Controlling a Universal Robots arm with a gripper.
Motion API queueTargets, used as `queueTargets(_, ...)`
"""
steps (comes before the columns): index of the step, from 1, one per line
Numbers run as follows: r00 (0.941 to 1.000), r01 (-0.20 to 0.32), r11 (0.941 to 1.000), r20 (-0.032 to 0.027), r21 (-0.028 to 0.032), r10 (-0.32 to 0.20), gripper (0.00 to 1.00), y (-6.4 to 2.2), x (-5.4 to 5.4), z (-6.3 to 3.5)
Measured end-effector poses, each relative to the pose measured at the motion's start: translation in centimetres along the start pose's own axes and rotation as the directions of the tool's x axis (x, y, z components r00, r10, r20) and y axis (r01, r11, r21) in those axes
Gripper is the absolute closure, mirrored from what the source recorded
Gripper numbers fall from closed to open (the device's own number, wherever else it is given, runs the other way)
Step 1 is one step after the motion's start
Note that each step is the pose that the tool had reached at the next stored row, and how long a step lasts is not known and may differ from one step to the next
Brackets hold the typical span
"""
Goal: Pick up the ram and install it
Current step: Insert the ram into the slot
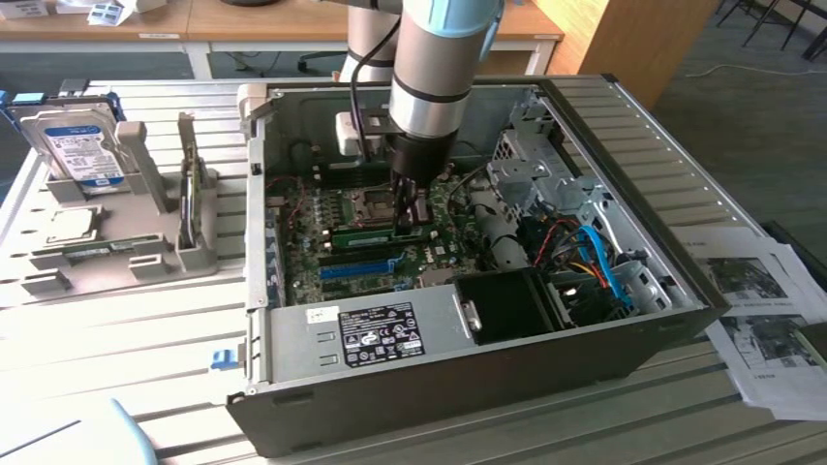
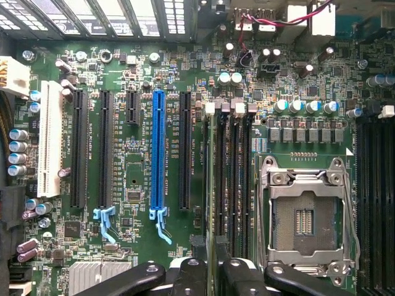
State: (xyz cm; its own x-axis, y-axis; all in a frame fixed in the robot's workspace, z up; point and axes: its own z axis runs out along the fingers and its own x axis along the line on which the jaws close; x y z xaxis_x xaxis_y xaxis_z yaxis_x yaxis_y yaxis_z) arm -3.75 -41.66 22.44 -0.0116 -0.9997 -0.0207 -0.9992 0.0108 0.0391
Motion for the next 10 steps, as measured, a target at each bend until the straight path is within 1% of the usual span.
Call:
queueTargets(6,1.0,0.0,1.0,0.0,-0.0001,0.0,0.82,0.0,0.0,-0.04)
queueTargets(10,1.0,0.0,1.0,0.0,-0.0001,0.0,0.82,0.01,-0.01,-0.36)
